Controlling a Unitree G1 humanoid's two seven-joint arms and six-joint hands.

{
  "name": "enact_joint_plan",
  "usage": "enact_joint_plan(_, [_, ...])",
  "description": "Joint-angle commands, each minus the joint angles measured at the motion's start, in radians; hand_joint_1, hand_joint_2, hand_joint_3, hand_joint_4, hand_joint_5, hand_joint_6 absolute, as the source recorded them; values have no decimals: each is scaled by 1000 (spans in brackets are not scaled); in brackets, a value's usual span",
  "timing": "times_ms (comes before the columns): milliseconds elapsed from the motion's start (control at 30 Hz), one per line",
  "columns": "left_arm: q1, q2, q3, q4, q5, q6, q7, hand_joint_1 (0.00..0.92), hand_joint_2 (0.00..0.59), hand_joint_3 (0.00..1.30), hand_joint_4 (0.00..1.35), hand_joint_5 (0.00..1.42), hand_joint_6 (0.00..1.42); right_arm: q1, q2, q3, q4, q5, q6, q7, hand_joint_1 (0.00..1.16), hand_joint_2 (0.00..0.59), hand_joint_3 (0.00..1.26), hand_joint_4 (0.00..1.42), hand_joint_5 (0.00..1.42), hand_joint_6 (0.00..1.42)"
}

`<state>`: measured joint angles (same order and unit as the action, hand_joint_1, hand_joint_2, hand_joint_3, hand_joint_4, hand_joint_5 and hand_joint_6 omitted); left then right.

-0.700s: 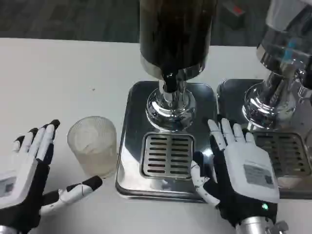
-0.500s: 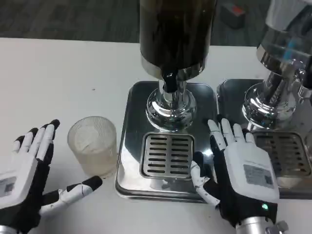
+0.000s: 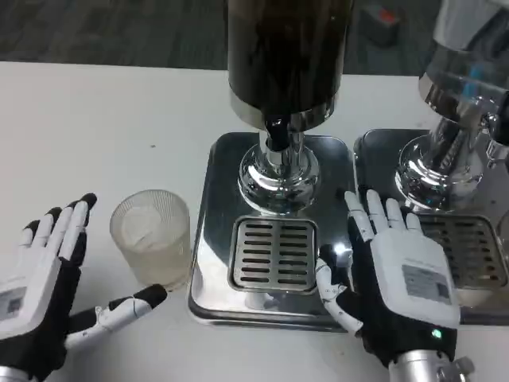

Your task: Grasp the cup under the faucet to collect the drink, then remove the cup.

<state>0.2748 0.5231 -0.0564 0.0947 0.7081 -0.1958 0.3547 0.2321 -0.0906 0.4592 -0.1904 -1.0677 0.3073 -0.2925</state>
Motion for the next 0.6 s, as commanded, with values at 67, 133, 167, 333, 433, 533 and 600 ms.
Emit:
enact_joint_plan(67, [-12, -12, 18, 17, -21, -24, 36, 0, 39, 0, 0, 0, 0, 4, 0, -3, -1, 0, 8, -9, 328, 572, 83, 0, 0, 0])
enact_joint_plan(133, [-23, -14, 28, 38, -50, -57, 50, 0, 29, 0, 0, 0, 0, 9, 1, -2, -6, -3, 13, -8, 329, 572, 80, 0, 0, 0])
enact_joint_plan(167, [-26, -14, 32, 46, -61, -71, 57, 0, 28, 0, 0, 0, 0, 12, 2, -2, -10, -5, 16, -8, 329, 572, 79, 0, 0, 0])
enact_joint_plan(333, [-73, -10, 43, 123, -105, -128, 63, 0, 5, 0, 0, 0, 0, 25, 6, 0, -23, -6, 29, -7, 329, 572, 75, 0, 0, 0])
enact_joint_plan(433, [-115, -22, 50, 212, -202, -210, 17, 0, 0, 0, 0, 0, 0, 28, 8, 2, -25, -7, 33, -9, 330, 572, 75, 0, 0, 0])
enact_joint_plan(533, [-169, -37, 57, 322, -313, -324, -26, 0, 0, 0, 0, 0, 0, 28, 11, 2, -28, -7, 39, -9, 330, 572, 75, 0, 0, 0])
enact_joint_plan(600, [-202, -31, 46, 377, -311, -355, -29, 0, 0, 0, 0, 0, 0, 29, 12, 0, -30, -2, 41, -7, 330, 572, 75, 0, 0, 0])
